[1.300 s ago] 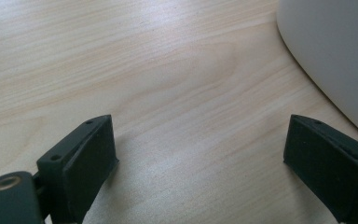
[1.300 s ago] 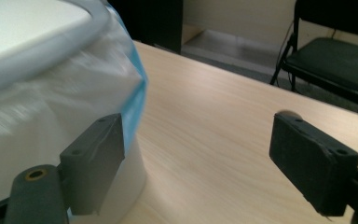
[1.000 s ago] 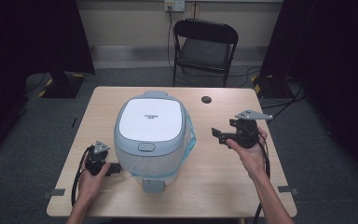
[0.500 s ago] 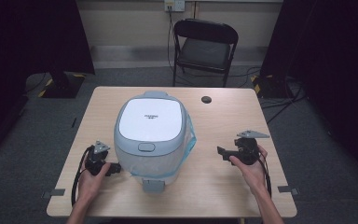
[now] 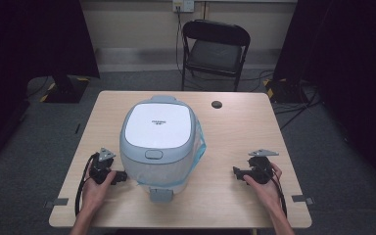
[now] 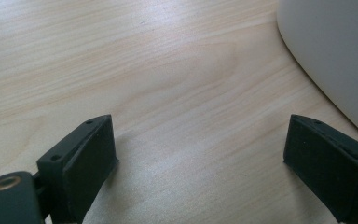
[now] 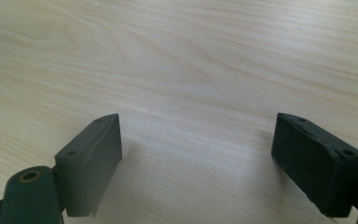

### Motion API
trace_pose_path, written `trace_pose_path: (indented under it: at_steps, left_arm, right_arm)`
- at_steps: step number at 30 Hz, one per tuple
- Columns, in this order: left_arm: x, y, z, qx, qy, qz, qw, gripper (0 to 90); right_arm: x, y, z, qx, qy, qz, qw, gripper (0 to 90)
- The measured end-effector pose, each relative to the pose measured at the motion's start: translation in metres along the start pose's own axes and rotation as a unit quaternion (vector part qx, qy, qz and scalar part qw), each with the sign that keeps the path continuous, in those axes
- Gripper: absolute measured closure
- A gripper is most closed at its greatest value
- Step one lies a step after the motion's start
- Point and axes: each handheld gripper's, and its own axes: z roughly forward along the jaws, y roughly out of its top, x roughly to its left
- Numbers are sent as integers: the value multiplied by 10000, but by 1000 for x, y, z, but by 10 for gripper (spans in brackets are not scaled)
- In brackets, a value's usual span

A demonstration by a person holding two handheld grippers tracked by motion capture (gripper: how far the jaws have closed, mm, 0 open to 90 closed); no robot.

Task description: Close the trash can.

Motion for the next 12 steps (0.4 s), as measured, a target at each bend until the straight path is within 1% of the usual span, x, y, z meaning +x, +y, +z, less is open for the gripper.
trace_pose_path:
  at_steps: [1, 2, 3, 4, 5, 9, 12]
  left_arm:
    - [0, 0, 0, 0, -1, 1, 10000, 85]
    - [0, 0, 0, 0, 1, 0, 10000, 85]
    - [0, 0, 0, 1, 0, 2, 10000, 85]
    - [0, 0, 0, 1, 0, 0, 10000, 85]
    - [0, 0, 0, 3, 1, 0, 10000, 85]
    - [0, 0, 0, 1, 0, -4, 10000, 85]
    - [0, 0, 1, 36, 52, -87, 9999, 60]
  right_arm:
    - [1, -1, 0, -37, -34, -3, 10000, 151]
    - [3, -2, 1, -64, -102, -60, 9999, 151]
    - [4, -4, 2, -117, -177, -167, 9996, 143]
    - [6, -6, 3, -208, -227, -163, 9994, 136]
    - [5, -9, 3, -305, -225, -163, 9991, 136]
    - [6, -9, 2, -306, -228, -163, 9991, 136]
    - [6, -9, 2, -304, -227, -158, 9992, 136]
